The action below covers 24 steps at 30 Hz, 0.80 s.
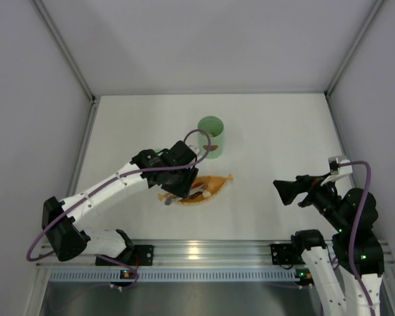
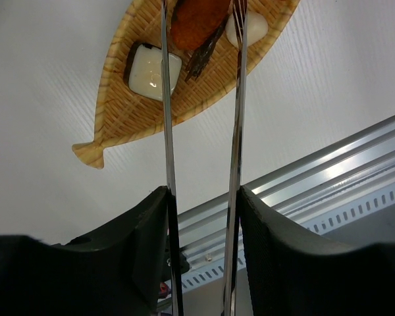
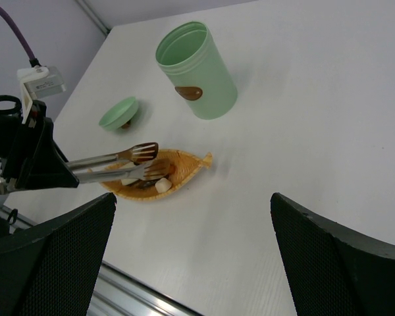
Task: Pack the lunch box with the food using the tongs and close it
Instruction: Pick up the fake food from the plate.
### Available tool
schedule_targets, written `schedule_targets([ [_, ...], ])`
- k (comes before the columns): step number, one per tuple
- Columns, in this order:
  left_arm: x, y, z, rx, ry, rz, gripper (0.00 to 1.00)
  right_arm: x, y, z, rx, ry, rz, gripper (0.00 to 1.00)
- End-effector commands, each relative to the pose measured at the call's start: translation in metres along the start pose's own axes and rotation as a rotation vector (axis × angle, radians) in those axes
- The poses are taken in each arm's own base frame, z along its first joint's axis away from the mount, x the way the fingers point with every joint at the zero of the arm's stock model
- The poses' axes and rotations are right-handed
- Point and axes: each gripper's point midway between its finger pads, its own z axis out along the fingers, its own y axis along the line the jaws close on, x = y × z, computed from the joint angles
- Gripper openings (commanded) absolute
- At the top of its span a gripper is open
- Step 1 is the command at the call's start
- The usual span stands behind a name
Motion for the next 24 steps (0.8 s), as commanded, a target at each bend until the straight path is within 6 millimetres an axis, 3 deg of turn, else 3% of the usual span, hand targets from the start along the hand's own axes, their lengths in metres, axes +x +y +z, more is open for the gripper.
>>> schedule_targets([
  [1, -0.003, 0.004, -0.012, -0.025, -0.001, 0.018, 0.51, 0.000, 0.002, -0.004, -0.007, -0.007, -0.019, 0.99],
  [14, 0.003, 0.003, -0.010, -0.021, 0.045, 0.036, 0.51, 0.001, 0.001, -0.003, -0.007, -0.007, -0.019, 0.99],
  [24, 0.004, -0.001, -0.006, -0.003, 0.070, 0.053, 0.44, 0.001, 0.001, -0.003, -0.007, -0.006, -0.020, 1.00],
])
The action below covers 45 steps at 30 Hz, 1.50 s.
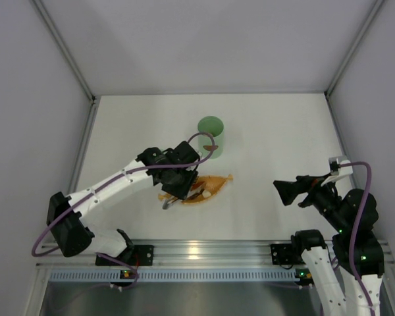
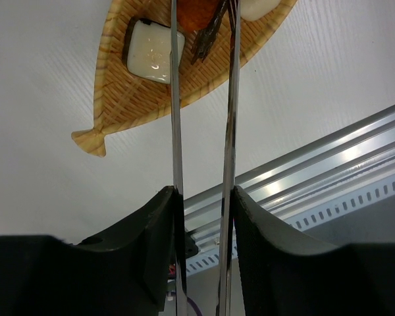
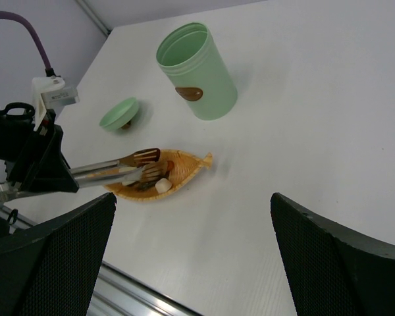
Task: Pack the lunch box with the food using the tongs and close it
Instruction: Pick up the fake food from the plate, then place the fake food in the packing box.
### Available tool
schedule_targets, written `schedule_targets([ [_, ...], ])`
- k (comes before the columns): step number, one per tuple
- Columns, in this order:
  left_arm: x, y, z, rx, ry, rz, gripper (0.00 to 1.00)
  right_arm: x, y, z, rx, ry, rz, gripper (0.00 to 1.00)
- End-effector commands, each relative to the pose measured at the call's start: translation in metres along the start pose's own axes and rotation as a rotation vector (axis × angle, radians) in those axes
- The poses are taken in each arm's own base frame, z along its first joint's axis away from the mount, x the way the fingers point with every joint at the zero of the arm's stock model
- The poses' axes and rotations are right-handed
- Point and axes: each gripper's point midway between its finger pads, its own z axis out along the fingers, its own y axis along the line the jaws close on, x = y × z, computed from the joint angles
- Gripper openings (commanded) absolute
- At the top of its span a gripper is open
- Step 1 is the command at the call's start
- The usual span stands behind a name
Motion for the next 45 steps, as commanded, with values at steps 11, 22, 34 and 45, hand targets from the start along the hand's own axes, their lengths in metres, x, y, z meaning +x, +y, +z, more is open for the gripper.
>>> schedule_targets([
  [11, -0.021, -0.006, -0.030, 0.024, -0.081, 0.020, 0.35, -0.002, 0.002, -0.002, -0.006, -0.005, -0.019, 0.99],
  [22, -0.044, -0.004, -0.062, 0.008, -0.177, 0.010, 0.34, -0.006, 0.004, -0.002, -0.011, -0.006, -0.020, 0.99],
  [34, -0.123, -0.019, -0.121, 0.029, -0.418, -0.036, 0.37, -0.007, 0.006, -0.001, -0.020, -0.003, -0.018, 1.00],
  [45, -0.202, -0.014, -0.114, -0.036, -0.533, -0.096, 0.38, -0.007, 0.007, -0.003, -0.024, -0.001, -0.019, 0.99],
])
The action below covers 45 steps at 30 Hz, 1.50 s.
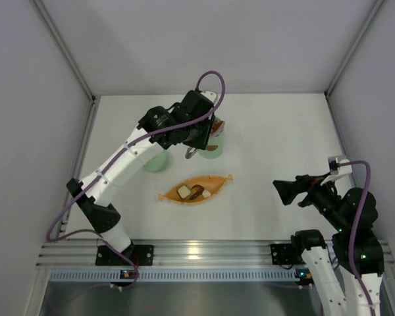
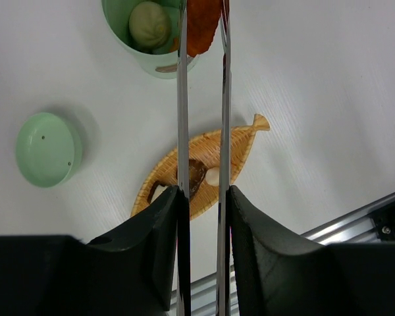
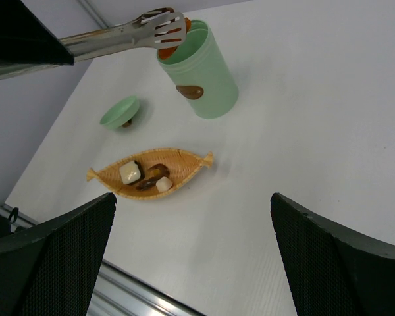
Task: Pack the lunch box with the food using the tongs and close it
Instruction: Place the fake food in the packing box, then pick up the fake food from the plate.
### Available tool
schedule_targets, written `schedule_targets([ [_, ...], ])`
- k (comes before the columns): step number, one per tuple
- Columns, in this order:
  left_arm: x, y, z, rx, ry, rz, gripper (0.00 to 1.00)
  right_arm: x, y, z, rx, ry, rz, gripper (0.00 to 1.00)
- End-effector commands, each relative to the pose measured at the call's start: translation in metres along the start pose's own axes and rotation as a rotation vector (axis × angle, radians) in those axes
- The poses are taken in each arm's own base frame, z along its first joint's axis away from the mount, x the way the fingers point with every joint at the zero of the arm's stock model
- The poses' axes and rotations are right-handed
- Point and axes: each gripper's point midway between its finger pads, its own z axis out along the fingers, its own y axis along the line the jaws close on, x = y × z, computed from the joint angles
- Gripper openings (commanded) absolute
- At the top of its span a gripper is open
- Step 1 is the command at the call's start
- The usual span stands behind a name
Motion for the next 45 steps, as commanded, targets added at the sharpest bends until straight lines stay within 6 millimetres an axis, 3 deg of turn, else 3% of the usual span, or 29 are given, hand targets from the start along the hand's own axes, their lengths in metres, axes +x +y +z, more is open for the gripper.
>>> schedule_targets([
  [1, -0.036, 0.008, 0.004, -0.024, -0.102, -0.043, 0.38, -0.007, 0.007, -0.004, -0.023, -0.009, -0.022, 0.99],
  [8, -0.045, 0.026, 0.027, -0.062, -0.091, -0.068, 0.39, -0.005, 0.006, -0.004, -0.023, -0.012, -0.020, 1.00],
  [13, -0.046, 0.026, 0.031, -0.049, -0.087, -0.063, 0.52, -0.004, 0.006, -0.004, -0.025, -0.009, -0.020, 1.00],
  [16, -0.044, 0.026, 0.031, -0.046, -0.082, -0.061, 0.55, -0.003, 0.005, -0.003, -0.023, -0.008, -0.019, 0.99],
  [22, -0.049, 0.024, 0.011, -0.011, -0.116, -0.064, 0.55, -0.002, 0.005, -0.003, -0.021, -0.006, -0.018, 0.99],
  [26, -0.042, 0.019, -0.024, 0.060, -0.138, -0.072, 0.54, -0.003, 0.005, -0.003, -0.021, -0.011, -0.019, 0.99],
  [32, 0.005, 0.025, -0.060, 0.121, -0.080, -0.046, 0.55, -0.002, 0.004, -0.003, -0.017, -0.011, -0.019, 0.99],
  [35, 0.038, 0.018, -0.068, 0.196, -0.002, -0.023, 0.55, -0.002, 0.004, -0.004, -0.016, -0.011, -0.020, 0.99],
  [36, 0.054, 0.018, -0.062, 0.198, 0.044, -0.024, 0.55, -0.002, 0.004, -0.004, -0.016, -0.011, -0.017, 0.99],
  [40, 0.083, 0.020, -0.060, 0.205, 0.088, -0.031, 0.54, -0.003, 0.004, -0.004, -0.014, -0.010, -0.017, 1.00],
  [45, 0.140, 0.016, -0.042, 0.231, 0.227, -0.010, 0.54, -0.003, 0.005, -0.006, -0.013, -0.008, -0.022, 1.00],
])
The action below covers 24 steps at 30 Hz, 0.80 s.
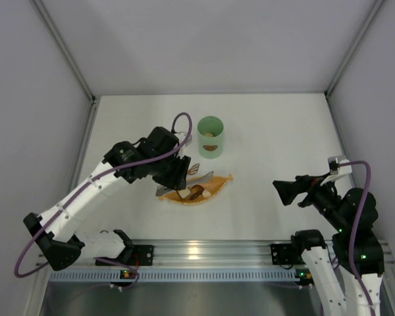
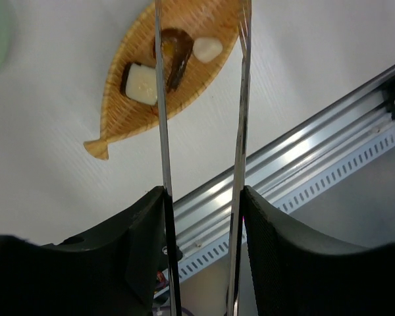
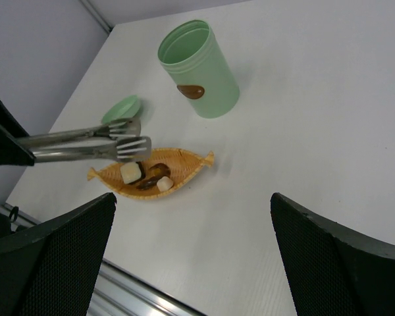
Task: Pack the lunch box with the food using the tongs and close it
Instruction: Pick up the fake food from the plate.
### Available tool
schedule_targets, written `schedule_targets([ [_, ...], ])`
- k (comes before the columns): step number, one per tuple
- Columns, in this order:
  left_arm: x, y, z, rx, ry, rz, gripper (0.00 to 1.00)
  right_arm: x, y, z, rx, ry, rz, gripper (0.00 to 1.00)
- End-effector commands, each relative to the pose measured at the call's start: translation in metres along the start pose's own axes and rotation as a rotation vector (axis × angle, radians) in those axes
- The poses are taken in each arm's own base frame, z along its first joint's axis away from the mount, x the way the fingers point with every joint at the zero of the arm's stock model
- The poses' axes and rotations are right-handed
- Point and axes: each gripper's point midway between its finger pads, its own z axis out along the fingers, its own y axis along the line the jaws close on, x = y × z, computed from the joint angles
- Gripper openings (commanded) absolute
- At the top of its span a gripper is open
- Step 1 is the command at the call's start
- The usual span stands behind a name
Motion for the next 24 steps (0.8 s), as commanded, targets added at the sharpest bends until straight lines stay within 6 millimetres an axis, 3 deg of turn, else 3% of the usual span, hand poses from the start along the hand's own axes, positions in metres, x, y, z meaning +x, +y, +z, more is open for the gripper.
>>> schedule_targets([
  [1, 0.023, -0.009, 0.011, 0.057, 0.050, 0.007, 0.54, -0.003, 0.004, -0.006, -0.009, -0.008, -0.022, 0.99],
  [3, 0.038, -0.006, 0.020, 0.049, 0.090, 0.007, 0.54, -0.002, 0.003, -0.005, -0.009, -0.007, -0.021, 1.00],
  [7, 0.050, -0.004, 0.029, 0.049, 0.112, 0.002, 0.53, -0.002, 0.003, -0.004, -0.008, -0.006, -0.019, 0.99],
  [24, 0.051, -0.007, 0.053, 0.038, 0.145, 0.009, 0.53, -0.002, 0.002, -0.003, -0.004, -0.004, -0.024, 0.99],
])
